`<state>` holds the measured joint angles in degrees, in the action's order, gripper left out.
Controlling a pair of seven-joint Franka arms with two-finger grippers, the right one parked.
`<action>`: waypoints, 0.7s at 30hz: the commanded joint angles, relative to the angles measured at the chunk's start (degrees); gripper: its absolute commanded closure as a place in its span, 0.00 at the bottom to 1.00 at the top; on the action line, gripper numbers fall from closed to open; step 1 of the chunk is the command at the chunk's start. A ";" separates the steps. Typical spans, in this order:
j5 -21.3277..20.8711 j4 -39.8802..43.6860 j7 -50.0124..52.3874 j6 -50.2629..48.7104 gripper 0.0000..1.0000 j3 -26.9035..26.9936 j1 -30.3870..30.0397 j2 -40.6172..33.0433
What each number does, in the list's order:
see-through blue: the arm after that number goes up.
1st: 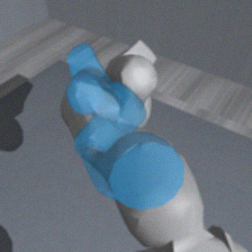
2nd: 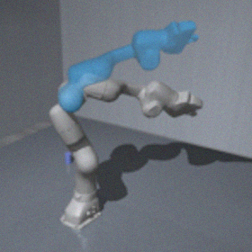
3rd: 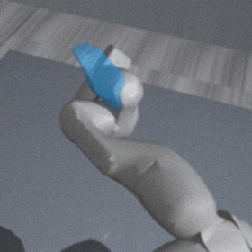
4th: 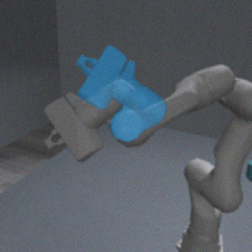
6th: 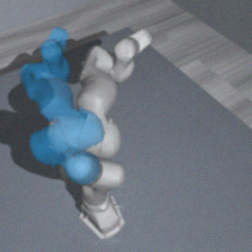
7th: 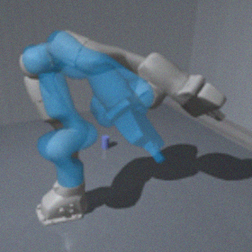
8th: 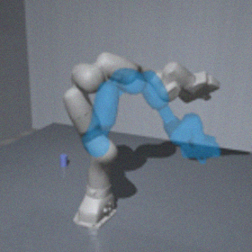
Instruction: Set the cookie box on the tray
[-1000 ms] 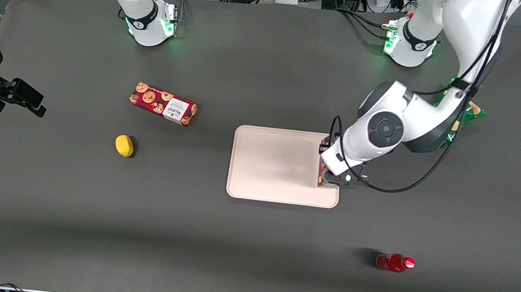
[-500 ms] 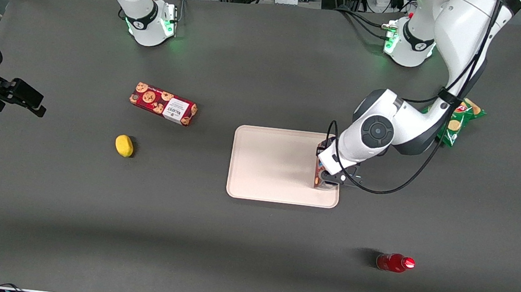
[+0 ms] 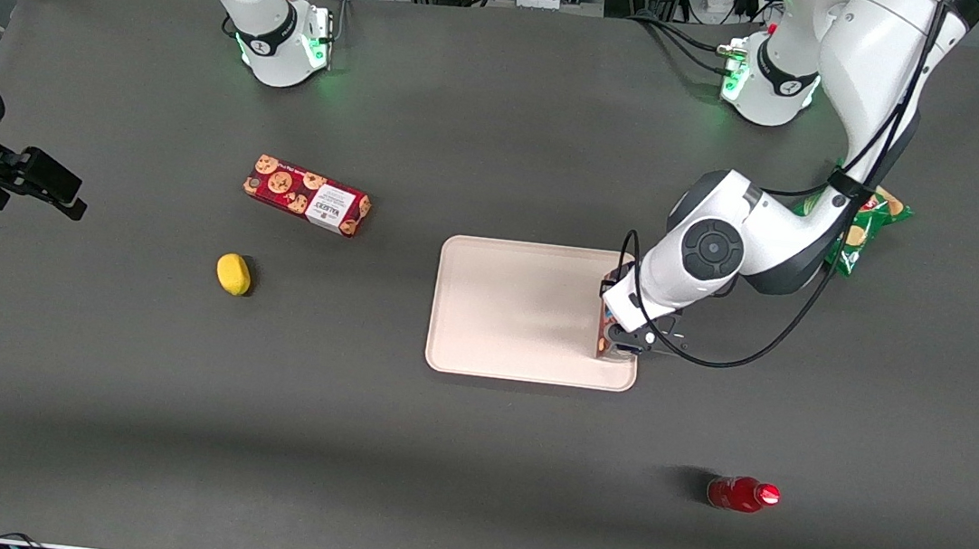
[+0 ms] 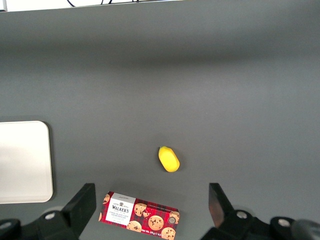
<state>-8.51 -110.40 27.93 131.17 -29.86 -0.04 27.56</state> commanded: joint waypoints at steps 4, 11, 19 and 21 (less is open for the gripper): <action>-3.44 -0.87 1.34 0.92 0.11 0.15 0.04 -0.58; -3.89 0.09 1.34 -0.39 0.00 0.24 -0.04 -1.45; -3.27 6.93 1.43 -9.07 0.00 0.24 -0.13 -6.37; -3.27 10.62 1.08 -14.43 0.00 0.24 -0.13 -6.99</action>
<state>-11.21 -106.27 28.05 127.64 -29.77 -0.34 24.63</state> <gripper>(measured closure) 0.004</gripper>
